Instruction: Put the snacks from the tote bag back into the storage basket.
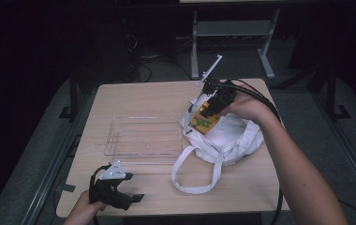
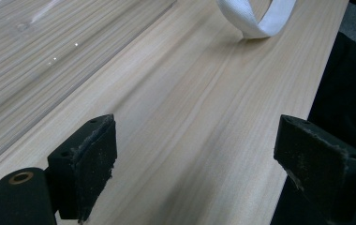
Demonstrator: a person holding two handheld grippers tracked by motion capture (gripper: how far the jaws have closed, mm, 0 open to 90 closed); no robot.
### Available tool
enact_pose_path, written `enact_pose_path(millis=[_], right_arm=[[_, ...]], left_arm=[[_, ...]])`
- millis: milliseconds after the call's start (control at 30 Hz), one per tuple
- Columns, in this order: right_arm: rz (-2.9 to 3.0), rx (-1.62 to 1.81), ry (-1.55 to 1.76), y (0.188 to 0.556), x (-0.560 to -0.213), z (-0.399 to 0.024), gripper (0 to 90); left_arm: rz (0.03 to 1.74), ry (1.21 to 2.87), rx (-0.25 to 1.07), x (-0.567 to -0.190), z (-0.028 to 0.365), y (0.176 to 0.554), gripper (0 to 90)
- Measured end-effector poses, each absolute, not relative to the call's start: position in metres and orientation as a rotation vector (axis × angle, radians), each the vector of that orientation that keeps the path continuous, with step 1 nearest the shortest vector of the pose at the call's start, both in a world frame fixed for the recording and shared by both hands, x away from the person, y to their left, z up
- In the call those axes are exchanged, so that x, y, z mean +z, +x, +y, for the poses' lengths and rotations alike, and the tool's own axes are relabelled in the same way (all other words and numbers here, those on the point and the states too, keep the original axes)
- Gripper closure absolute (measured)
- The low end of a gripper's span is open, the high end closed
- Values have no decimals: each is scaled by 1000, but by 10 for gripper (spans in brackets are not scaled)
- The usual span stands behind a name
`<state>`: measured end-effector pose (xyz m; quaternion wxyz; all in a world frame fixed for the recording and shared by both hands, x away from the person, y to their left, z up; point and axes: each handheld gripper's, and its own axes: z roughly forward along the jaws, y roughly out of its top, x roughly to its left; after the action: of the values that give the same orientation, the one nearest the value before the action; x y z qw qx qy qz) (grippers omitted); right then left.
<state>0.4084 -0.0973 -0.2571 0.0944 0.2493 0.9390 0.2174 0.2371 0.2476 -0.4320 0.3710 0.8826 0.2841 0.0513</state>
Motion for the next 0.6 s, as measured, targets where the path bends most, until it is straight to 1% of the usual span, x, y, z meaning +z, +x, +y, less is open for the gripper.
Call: enact_pose_path(millis=[600], right_arm=[[2829, 664, 604, 404, -252, -62, 517]], left_arm=[[732, 2259, 127, -431, 247, 236, 132]])
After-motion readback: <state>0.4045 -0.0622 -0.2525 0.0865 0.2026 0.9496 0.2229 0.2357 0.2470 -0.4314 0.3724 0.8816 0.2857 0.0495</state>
